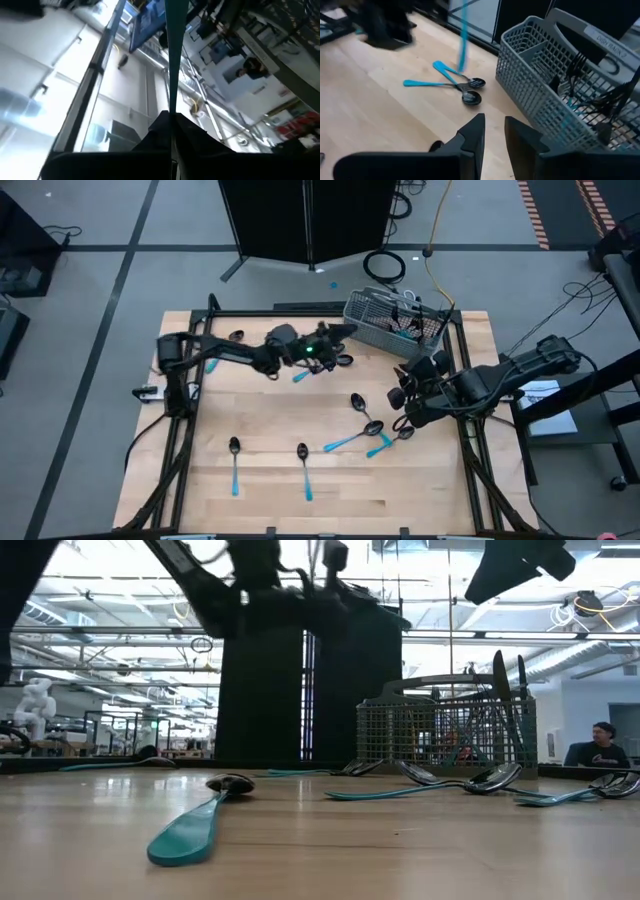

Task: Sort silverware
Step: Put the blue fork into the middle of the blue utensil organizer

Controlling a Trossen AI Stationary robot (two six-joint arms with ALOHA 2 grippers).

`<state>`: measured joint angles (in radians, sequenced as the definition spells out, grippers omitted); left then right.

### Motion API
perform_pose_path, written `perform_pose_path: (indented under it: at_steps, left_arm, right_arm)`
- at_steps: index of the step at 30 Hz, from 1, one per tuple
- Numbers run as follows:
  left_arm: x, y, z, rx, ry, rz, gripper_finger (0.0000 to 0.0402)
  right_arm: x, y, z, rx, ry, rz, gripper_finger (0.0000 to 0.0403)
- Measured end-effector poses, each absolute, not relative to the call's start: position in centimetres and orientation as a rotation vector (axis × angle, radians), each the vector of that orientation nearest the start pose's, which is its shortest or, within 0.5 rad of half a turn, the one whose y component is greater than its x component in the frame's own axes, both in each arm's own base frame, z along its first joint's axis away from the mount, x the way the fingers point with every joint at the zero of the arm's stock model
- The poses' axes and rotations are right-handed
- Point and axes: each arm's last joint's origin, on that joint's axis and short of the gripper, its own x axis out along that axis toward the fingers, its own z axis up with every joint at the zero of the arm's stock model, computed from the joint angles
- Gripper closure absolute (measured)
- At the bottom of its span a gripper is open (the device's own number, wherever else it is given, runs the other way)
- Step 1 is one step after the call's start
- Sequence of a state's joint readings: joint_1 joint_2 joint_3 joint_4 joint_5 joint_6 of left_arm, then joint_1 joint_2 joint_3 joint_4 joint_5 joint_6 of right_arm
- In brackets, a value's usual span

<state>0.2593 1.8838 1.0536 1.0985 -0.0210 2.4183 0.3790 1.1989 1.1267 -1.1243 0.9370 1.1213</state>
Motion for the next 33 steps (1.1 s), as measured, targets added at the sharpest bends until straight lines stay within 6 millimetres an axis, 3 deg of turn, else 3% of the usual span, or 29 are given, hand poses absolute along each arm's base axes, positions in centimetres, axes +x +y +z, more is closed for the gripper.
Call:
perform_pose_path:
  at_steps: [11,18,24,33]
  left_arm:
    - [46.3,17.1,22.6,2.478,0.358,0.422,0.0399]
    - [49.1,17.8,21.7,2.528,0.388,0.352,0.0399]
    - [51.0,18.8,21.4,2.552,0.511,0.264,0.0399]
    - [53.1,19.8,20.8,2.603,0.703,0.27,0.0399]
  right_arm:
    - [20.1,4.9,31.3,0.353,0.482,-0.949,0.0335]
    - [20.3,4.0,31.3,0.312,0.512,-0.972,0.0335]
    - [20.4,3.7,31.3,0.275,0.534,-0.973,0.0335]
    - [20.4,3.7,31.3,0.275,0.553,-0.96,0.0335]
